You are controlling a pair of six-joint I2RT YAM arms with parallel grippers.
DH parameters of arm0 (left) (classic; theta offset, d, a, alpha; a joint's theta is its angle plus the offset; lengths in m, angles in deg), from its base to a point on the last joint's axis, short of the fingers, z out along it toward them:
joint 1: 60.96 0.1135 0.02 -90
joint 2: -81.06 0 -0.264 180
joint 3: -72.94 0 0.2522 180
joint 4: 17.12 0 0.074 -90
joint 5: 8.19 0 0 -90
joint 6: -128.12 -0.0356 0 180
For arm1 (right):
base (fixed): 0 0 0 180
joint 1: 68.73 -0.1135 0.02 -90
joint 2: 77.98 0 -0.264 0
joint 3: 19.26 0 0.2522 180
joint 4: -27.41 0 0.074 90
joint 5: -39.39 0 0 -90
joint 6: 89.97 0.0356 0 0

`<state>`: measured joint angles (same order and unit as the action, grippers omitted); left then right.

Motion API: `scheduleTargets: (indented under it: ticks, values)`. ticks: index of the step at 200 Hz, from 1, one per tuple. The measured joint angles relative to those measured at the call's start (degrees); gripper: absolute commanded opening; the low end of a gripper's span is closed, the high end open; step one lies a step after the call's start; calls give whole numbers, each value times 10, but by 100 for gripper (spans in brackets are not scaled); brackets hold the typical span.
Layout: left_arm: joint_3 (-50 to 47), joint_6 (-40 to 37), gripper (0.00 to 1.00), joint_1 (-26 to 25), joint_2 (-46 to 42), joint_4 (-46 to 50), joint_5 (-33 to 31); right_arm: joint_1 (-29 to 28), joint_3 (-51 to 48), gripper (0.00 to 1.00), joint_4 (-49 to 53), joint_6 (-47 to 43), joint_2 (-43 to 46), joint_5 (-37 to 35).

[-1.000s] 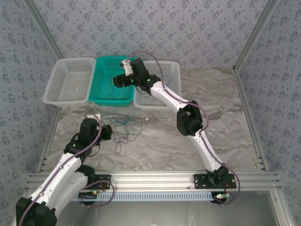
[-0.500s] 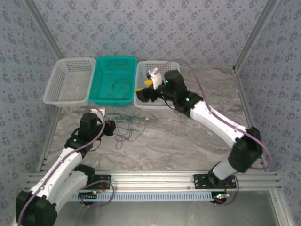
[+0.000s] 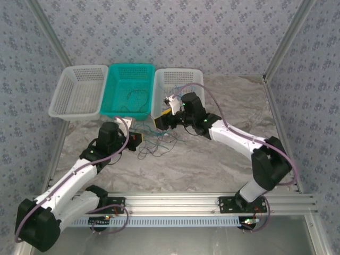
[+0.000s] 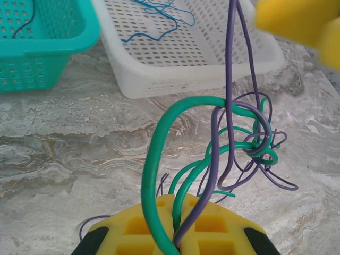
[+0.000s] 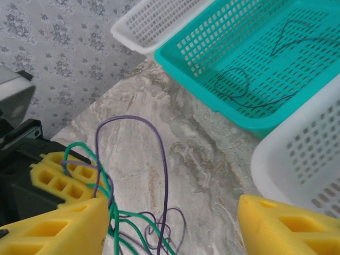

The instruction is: Untangle the cables

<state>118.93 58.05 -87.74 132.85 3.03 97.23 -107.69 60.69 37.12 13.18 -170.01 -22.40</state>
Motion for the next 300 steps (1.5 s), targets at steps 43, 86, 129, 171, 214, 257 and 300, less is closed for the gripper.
scheduleTargets:
  ticks: [43,86,129,171,214,257,300]
  values:
    - [1,0,0,-3,0,-3,-7,0,31,29,-7,23,-49,49]
    - [12,0,0,-7,0,-1,-19,0,30,0,-22,40,-54,52]
    - [14,1,0,-8,0,13,-57,9,-11,0,-43,41,-21,23]
    - [14,7,0,-8,-4,15,-74,40,-66,0,-60,52,49,-43]
    - [14,7,0,-8,-4,15,-75,98,-120,0,-78,88,95,-81]
    - [14,9,0,-8,-3,15,-75,138,-159,0,-82,107,137,-100]
    - [14,11,0,-12,-3,9,-75,196,-189,0,-79,112,213,-119]
